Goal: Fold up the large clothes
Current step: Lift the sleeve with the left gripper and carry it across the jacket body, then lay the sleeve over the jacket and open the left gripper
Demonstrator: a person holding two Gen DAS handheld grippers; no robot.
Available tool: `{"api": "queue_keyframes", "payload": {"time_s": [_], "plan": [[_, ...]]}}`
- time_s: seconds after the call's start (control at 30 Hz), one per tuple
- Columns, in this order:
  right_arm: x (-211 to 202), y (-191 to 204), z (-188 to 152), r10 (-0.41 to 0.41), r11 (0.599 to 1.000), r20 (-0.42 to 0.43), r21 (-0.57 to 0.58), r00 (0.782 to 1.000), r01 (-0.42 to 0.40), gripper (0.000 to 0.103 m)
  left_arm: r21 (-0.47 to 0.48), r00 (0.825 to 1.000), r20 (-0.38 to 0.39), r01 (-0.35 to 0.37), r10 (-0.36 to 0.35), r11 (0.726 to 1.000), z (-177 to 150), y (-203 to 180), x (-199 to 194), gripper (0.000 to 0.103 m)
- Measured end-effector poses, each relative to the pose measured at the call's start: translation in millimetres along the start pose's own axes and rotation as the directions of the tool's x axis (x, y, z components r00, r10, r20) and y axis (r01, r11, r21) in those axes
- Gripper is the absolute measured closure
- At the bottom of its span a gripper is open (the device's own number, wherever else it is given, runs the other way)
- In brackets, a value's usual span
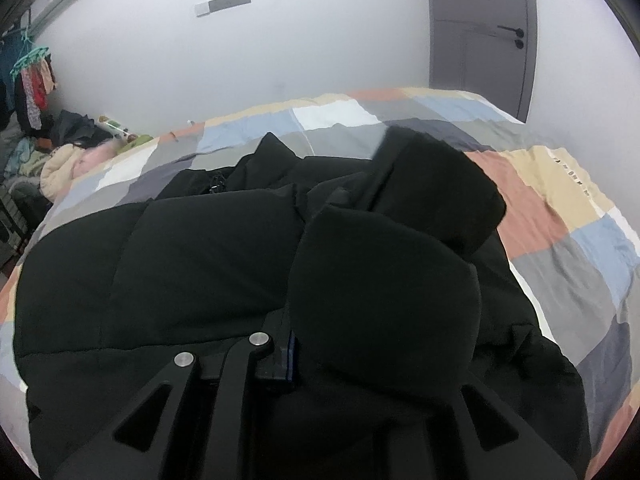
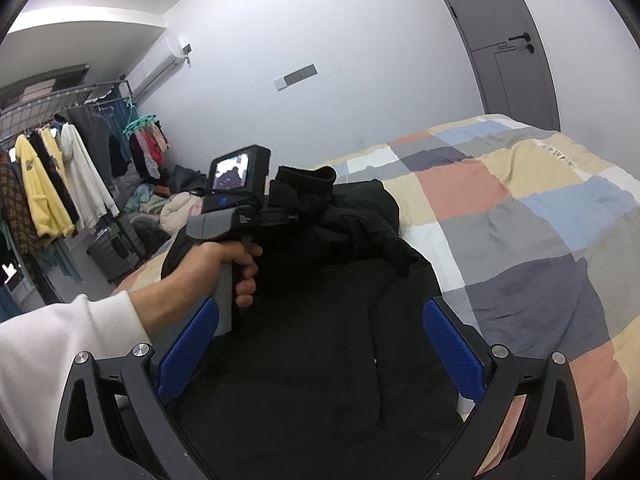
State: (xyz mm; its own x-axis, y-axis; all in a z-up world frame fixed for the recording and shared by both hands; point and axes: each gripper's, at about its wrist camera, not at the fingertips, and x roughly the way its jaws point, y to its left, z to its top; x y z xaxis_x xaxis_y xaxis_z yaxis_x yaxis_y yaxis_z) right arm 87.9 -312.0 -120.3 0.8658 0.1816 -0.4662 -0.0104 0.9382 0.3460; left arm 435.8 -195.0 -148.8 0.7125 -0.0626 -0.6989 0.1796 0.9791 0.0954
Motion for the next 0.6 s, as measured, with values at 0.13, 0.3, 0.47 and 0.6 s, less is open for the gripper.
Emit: {"api": "queue_keyframes", "payload": {"time_s": [0.13, 0.3, 0.47, 0.6], "plan": [[-0.1, 2.9, 1.0, -0.015, 1.000, 0.001, -0.020, 1.000, 0.015, 0.000, 0.007, 0.999, 0.052, 0.011, -0.011, 1.000, -0.6, 4.8, -22.4, 0.082], [-1.8, 15.4, -0.2, -0.028, 0.997, 0.002, -0.072, 1.000, 0.028, 0.000, 0.083, 0.988, 0.145, 0.043, -0.054, 0.996, -8.4, -0.9, -68.1, 0.012], [-5.4, 25.4, 0.6, -0.019, 0.995, 0.002, -0.095, 1.000, 0.019, 0.000, 0.053, 0.974, 0.205, 0.087, -0.096, 0.995, -17.8, 13.7, -115.0, 0.000], [-5.5, 41.1, 7.0, 0.006, 0.992, 0.008, -0.127, 1.000, -0.005, 0.000, -0.026, 0.968, 0.228, 0.115, -0.106, 0.993, -23.2, 54.6, -143.4, 0.000]]}}
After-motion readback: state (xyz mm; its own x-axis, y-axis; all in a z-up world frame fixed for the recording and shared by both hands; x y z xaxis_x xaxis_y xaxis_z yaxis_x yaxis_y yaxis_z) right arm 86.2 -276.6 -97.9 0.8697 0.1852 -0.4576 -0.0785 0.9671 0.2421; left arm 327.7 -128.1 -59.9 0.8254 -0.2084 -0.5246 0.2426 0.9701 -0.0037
